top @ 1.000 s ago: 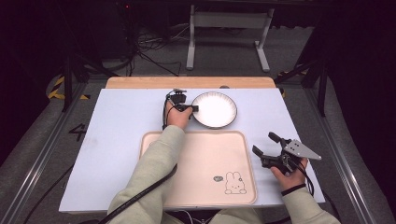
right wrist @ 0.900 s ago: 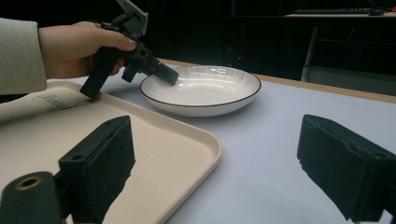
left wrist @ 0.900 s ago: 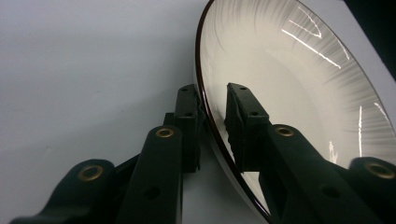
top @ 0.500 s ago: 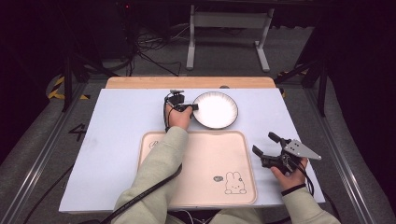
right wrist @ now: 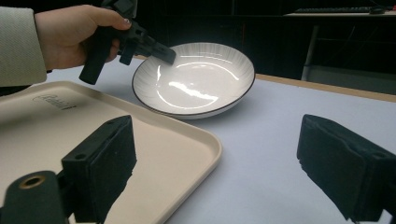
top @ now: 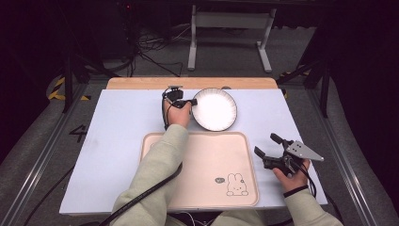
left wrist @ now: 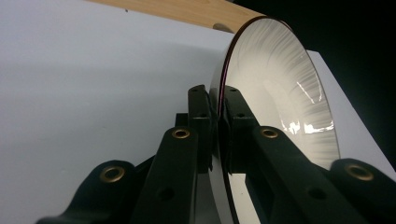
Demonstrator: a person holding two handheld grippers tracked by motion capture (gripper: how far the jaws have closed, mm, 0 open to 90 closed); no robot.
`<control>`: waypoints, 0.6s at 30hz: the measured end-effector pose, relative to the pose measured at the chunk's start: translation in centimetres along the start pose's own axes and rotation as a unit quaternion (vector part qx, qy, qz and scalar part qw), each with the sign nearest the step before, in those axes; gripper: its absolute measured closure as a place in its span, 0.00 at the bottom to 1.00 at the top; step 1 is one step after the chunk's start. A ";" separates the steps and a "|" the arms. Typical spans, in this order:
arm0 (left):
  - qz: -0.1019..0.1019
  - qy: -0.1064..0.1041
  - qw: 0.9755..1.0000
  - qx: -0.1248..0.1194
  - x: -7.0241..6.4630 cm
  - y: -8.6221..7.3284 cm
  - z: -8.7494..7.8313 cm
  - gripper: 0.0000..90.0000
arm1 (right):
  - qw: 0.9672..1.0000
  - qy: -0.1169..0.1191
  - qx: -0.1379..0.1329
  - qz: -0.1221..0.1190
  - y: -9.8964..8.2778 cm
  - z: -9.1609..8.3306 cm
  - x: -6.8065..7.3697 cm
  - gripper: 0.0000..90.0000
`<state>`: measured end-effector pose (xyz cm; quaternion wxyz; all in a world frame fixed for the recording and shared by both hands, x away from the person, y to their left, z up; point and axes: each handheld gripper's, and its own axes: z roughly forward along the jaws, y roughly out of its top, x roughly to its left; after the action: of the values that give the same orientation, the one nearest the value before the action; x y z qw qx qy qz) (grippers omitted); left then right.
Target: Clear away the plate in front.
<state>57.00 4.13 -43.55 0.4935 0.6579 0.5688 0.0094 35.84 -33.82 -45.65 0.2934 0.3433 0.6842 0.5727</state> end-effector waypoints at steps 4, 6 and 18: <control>0.018 -0.001 1.000 0.003 -0.5 0.6 -1.0 0.93 | 1.000 0.000 0.001 0.002 0.0 0.0 0.0 0.14; 0.021 0.000 1.000 0.003 -0.6 0.6 -1.1 0.93 | 1.000 0.001 0.002 0.001 0.0 0.0 0.0 0.14; 0.070 0.024 0.997 0.020 -2.0 2.4 -3.8 0.92 | 1.000 0.000 0.002 -0.002 0.0 0.0 0.0 0.14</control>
<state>55.93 5.40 -38.91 0.4649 0.7054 0.5328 0.0483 35.82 -33.79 -45.65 0.2937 0.3425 0.6859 0.5709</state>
